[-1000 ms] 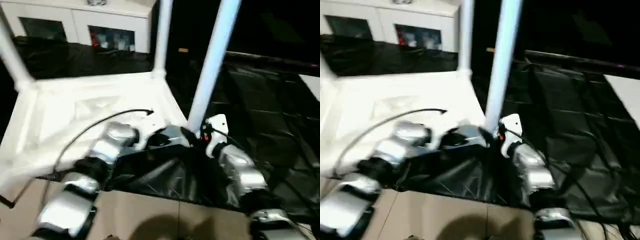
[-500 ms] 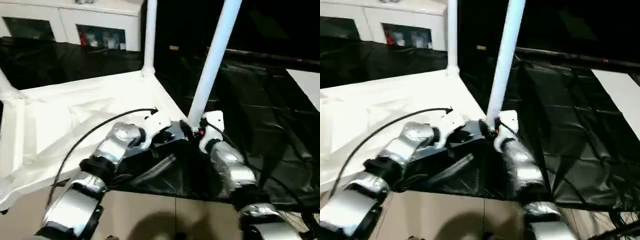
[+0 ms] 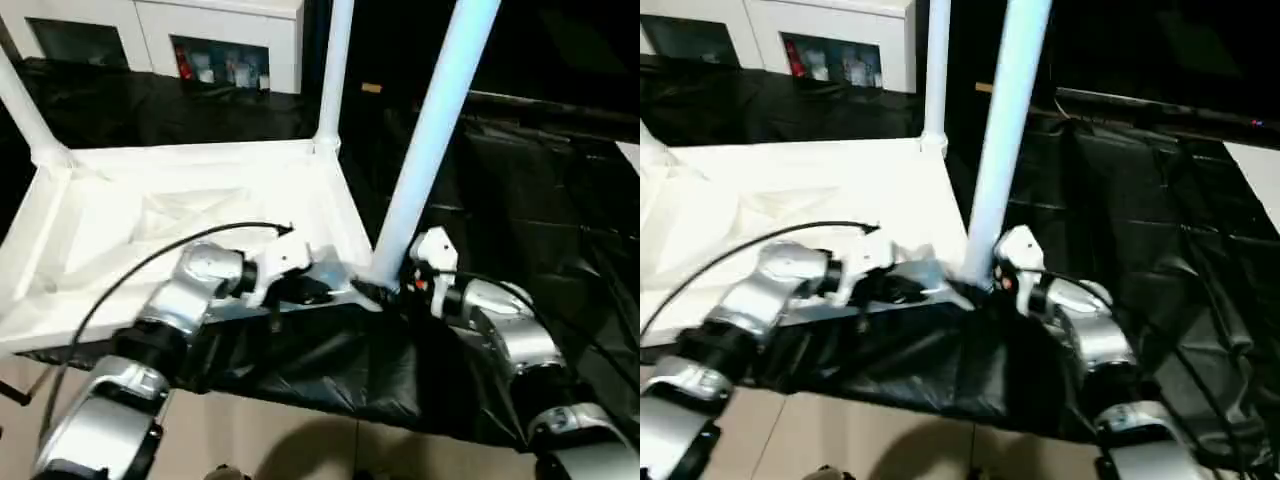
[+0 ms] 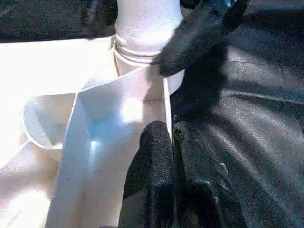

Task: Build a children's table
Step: Rotate leg to tighten

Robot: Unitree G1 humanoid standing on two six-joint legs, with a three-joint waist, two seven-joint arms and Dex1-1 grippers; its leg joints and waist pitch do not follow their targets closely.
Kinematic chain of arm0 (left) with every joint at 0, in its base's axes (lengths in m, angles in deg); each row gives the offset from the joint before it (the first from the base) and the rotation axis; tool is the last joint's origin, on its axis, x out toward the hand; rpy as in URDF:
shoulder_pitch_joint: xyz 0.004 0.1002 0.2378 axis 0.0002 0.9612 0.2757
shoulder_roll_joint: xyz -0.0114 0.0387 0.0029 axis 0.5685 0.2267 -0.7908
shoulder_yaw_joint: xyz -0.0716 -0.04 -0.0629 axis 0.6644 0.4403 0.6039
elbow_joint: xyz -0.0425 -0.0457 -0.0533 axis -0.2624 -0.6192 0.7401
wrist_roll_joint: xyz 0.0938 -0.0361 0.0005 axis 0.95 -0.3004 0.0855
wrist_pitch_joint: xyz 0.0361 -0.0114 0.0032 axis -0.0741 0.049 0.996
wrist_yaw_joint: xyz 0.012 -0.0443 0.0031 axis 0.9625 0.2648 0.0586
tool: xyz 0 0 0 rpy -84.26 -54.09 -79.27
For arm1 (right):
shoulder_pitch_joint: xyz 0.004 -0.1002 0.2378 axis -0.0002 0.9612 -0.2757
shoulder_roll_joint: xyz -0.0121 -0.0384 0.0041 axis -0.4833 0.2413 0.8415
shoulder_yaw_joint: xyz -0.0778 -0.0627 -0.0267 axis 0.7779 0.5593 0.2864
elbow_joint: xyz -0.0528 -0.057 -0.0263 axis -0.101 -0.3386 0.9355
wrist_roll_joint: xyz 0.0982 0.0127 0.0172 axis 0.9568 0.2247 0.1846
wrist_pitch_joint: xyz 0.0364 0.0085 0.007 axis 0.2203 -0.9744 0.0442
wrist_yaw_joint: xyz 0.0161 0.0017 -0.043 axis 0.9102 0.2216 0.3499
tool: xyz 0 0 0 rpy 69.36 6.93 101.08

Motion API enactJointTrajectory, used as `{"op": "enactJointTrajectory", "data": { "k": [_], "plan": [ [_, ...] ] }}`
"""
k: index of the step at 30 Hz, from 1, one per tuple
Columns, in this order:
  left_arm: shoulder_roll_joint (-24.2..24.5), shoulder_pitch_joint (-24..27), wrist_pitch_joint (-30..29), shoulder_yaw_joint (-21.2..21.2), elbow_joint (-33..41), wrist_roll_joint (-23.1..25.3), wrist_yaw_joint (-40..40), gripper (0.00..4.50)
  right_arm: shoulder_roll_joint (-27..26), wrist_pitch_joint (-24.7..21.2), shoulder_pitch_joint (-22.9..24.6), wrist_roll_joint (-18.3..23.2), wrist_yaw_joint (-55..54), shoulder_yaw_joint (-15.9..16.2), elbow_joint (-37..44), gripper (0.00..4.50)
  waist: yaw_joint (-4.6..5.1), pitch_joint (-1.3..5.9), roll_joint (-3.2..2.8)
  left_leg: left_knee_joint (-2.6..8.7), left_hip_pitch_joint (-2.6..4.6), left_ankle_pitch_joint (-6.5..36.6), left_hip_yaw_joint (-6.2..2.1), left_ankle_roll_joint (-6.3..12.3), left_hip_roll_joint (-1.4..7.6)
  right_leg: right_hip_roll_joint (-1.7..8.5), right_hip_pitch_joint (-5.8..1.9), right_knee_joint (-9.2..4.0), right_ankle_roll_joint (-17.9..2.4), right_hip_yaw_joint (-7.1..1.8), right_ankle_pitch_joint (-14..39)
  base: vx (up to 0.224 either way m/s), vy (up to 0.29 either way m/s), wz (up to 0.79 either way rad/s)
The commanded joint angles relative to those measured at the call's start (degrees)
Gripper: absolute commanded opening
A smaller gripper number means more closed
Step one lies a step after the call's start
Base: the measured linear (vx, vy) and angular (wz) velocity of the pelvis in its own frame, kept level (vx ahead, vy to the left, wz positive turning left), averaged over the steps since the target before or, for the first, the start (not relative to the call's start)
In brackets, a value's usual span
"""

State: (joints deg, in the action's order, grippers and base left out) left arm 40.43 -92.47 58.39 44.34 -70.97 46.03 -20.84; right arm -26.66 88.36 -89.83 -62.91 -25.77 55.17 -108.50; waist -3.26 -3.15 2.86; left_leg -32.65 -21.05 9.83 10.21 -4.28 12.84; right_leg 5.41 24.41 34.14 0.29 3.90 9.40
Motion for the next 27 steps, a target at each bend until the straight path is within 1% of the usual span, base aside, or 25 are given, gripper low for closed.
{"op": "enactJointTrajectory", "data": {
  "k": [1, 2, 3, 5, 6, 7, 8, 9, 10, 13, 16, 17, 18, 19, 20, 21, 22, 23, 24, 25, 26, 27],
  "plan": [
    [0.37, 1.03, 0.62, -2.65, -0.07, 0.53, -3.71, 0.0, 0.87, -0.47, -0.24, 0.47, 3.01, 1.03, 0.21, 3.69, 0.04, 3.71, -0.19, 2.9, 0.24, 8.44, 1.01, 5.43, 0.28, 1.84, -3.79, -2.45, -17.13, -2.16, 1.96, 0.0, 0.0, 0.0],
    [0.48, 1.0, 0.7, -2.67, -0.1, 0.52, -3.96, 0.0, 0.97, -0.5, -0.35, 0.45, 3.42, 1.21, 0.24, 3.54, -0.05, 3.71, -0.15, 2.94, 0.3, 8.9, 1.01, 4.99, 0.33, 1.84, -3.81, -2.46, -17.04, -2.15, 2.57, 0.0, 0.0, 0.0],
    [0.6, 0.87, 0.78, -2.61, -0.17, 0.45, -4.29, 0.0, 1.07, -0.42, -0.69, 0.47, 3.9, 1.32, -0.03, 3.54, -0.08, 3.47, -0.17, 3.13, 0.41, 11.09, 1.01, 3.76, 0.4, 1.76, -3.69, -2.76, -16.44, -2.16, 5.56, 0.0, 0.0, 0.0],
    [1.19, 0.55, 1.8, -2.96, -0.92, 0.81, -5.29, 0.0, 1.18, -0.35, -1.38, 0.61, 5.12, 1.59, -0.05, 3.43, -0.06, 3.37, -0.28, 3.26, 0.55, 12.58, 0.95, 2.79, 0.45, 1.81, -3.59, -3.04, -15.65, -2.2, 8.28, 0.0, 0.0, 0.0],
    [1.48, 0.49, 1.99, -3.14, -1.06, 0.78, -5.91, 0.0, 1.22, -0.58, -1.61, 0.74, 5.85, 1.54, 0.11, 3.23, -0.05, 3.35, -0.23, 3.29, 0.57, 12.94, 0.96, 2.55, 0.43, 1.77, -3.55, -3.13, -15.42, -2.2, 9.04, 0.0, 0.0, 0.0],
    [1.69, 0.46, 2.14, -3.24, -1.15, 0.73, -6.35, 0.0, 1.2, -0.9, -1.71, 0.88, 6.36, 1.54, 0.38, 3.23, -0.1, 3.34, -0.31, 3.33, 0.72, 13.52, 0.96, 2.16, 0.47, 1.77, -3.43, -3.27, -15.14, -2.23, 10.07, 0.0, 0.0, 0.0],
    [1.74, 0.45, 2.19, -3.25, -1.18, 0.72, -6.44, 0.0, 1.19, -0.97, -1.72, 0.91, 6.44, 1.54, 0.47, 3.07, -0.11, 3.41, -0.29, 3.37, 0.72, 13.74, 0.93, 1.87, 0.54, 1.74, -3.42, -3.21, -15.12, -2.23, 10.19, 0.0, 0.0, 0.0],
    [1.82, 0.44, 2.28, -3.29, -1.2, 0.7, -6.6, 0.0, 1.23, -1.09, -1.73, 1.01, 6.69, 1.57, 0.62, 3.03, -0.07, 3.39, -0.31, 3.39, 0.74, 13.8, 0.92, 1.64, 0.54, 1.7, -3.37, -3.22, -15.11, -2.24, 10.16, 0.0, 0.0, 0.0],
    [1.94, 0.4, 2.31, -3.3, -1.28, 0.69, -6.79, 0.0, 1.21, -1.36, -1.64, 1.29, 7.07, 1.59, 0.96, 3.03, -0.06, 3.48, -0.17, 3.38, 0.7, 13.68, 0.91, 1.61, 0.51, 1.68, -3.46, -3.17, -15.08, -2.22, 10.06, 0.0, 0.0, 0.0],
    [2.08, 0.17, 2.35, -3.43, -1.68, 0.82, -7.13, 0.0, 1.34, -2.47, -0.61, 1.85, 9.05, 2.09, 2.4, 2.78, -0.12, 3.46, -0.24, 3.4, 0.5, 12.96, 0.84, 1.76, 0.46, 1.67, -3.55, -3.03, -15.03, -2.21, 9.11, 0.0, 0.0, 0.0],
    [1.94, 0.01, 2.17, -3.49, -1.95, 0.95, -7.05, 0.0, 1.26, -2.61, -0.03, 1.75, 9.63, 2.41, 2.45, 2.69, -0.21, 3.5, -0.22, 3.34, 0.54, 12.6, 0.88, 1.94, 0.44, 1.71, -3.54, -3.0, -15.31, -2.21, 8.36, 0.0, 0.0, 0.0],
    [1.72, -0.17, 2.16, -3.48, -2.31, 1.1, -6.83, 0.0, 0.92, -2.83, 0.21, 1.86, 9.57, 2.24, 2.06, 2.67, -0.31, 3.5, -0.43, 3.36, 0.54, 12.42, 0.85, 1.96, 0.41, 1.7, -3.55, -2.95, -15.4, -2.19, 8.12, 0.0, 0.0, 0.0],
    [1.67, -0.21, 2.19, -3.47, -2.4, 1.14, -6.78, 0.0, 0.84, -2.91, 0.24, 1.91, 9.54, 2.18, 1.99, 2.67, -0.32, 3.52, -0.33, 3.34, 0.52, 12.45, 0.87, 1.92, 0.42, 1.71, -3.58, -2.95, -15.52, -2.19, 7.84, 0.0, 0.0, 0.0],
    [1.53, -0.27, 1.93, -3.45, -2.5, 1.3, -6.28, 0.0, 0.52, -3.22, 0.46, 2.09, 9.0, 1.97, 2.06, 2.66, -0.33, 3.52, -0.3, 3.34, 0.53, 12.49, 0.87, 1.94, 0.42, 1.7, -3.59, -2.94, -15.56, -2.18, 7.8, 0.0, 0.0, 0.0],
    [0.89, -0.66, 0.84, -3.34, -3.06, 1.89, -4.09, 0.0, -0.54, -4.37, 1.15, 2.63, 7.08, 1.23, 2.23, 2.66, -0.41, 3.52, -0.57, 3.36, 0.55, 12.76, 0.86, 1.82, 0.38, 1.69, -3.63, -3.01, -15.53, -2.18, 8.05, 0.0, 0.0, 0.0],
    [0.08, -1.2, -0.38, -3.17, -3.84, 2.43, -1.68, 0.0, -1.55, -5.52, 1.71, 2.94, 4.83, 0.52, 2.18, 2.65, -0.5, 3.38, -0.55, 3.49, 0.78, 13.59, 0.88, 1.56, 0.51, 1.7, -3.39, -3.21, -15.32, -2.22, 8.99, 0.0, 0.0, 0.0],
    [-0.86, -1.67, -1.23, -2.95, -4.42, 2.7, 0.24, 0.0, -2.53, -5.59, 2.0, 2.62, 2.01, -0.02, 1.81, 2.65, -0.54, 3.26, -0.57, 3.53, 0.93, 14.56, 0.9, 1.3, 0.5, 1.75, -3.25, -3.38, -15.23, -2.22, 10.28, 0.0, 0.0, 0.0],
    [-0.89, -1.69, -1.26, -2.95, -4.45, 2.71, 0.31, 0.0, -2.56, -5.59, 2.01, 2.61, 1.91, -0.04, 1.79, 2.65, -0.43, 3.15, -0.55, 3.68, 0.96, 15.8, 0.86, 0.91, 0.51, 1.8, -3.17, -3.57, -14.99, -2.23, 12.06, 0.0, 0.0, 0.0],
    [-3.35, -2.7, -3.05, -2.42, -5.67, 3.16, 4.6, 0.0, -4.82, -5.03, 2.17, 1.28, -5.36, -1.18, 0.67, 2.65, -0.2, 2.81, -0.44, 3.96, 1.16, 19.81, 0.62, -0.4, 0.28, 1.96, -2.98, -4.44, -12.81, -2.2, 19.75, 0.0, 0.0, 0.0],
    [-3.35, -2.7, -3.05, -2.42, -5.67, 3.16, 4.6, 0.0, -4.82, -5.03, 2.17, 1.28, -5.36, -1.18, 0.67, 2.65, -0.1, 2.81, -0.24, 3.96, 1.35, 20.83, 0.53, -0.87, 0.28, 2.07, -2.83, -4.7, -11.95, -2.2, 22.3, 0.0, 0.0, 0.0],
    [-5.17, -3.13, -4.12, -2.31, -6.27, 3.5, 7.29, 0.0, -6.61, -4.8, 1.9, 0.42, -10.77, -2.01, -0.41, 2.65, -0.04, 2.84, -0.23, 3.97, 1.52, 21.85, 0.24, -1.38, 0.21, 2.21, -2.72, -5.07, -10.55, -2.14, 25.78, 0.0, 0.0, 0.0],
    [-6.84, -3.45, -4.92, -2.3, -6.83, 3.84, 9.55, 0.0, -8.17, -4.64, 1.6, -0.16, -15.26, -2.72, -1.33, 2.65, 0.2, 2.84, -0.27, 4.09, 1.42, 21.83, 0.12, -1.94, 0.16, 2.24, -2.61, -5.33, -9.35, -2.09, 28.13, -0.052, 0.005, 0.0]
  ]
}}
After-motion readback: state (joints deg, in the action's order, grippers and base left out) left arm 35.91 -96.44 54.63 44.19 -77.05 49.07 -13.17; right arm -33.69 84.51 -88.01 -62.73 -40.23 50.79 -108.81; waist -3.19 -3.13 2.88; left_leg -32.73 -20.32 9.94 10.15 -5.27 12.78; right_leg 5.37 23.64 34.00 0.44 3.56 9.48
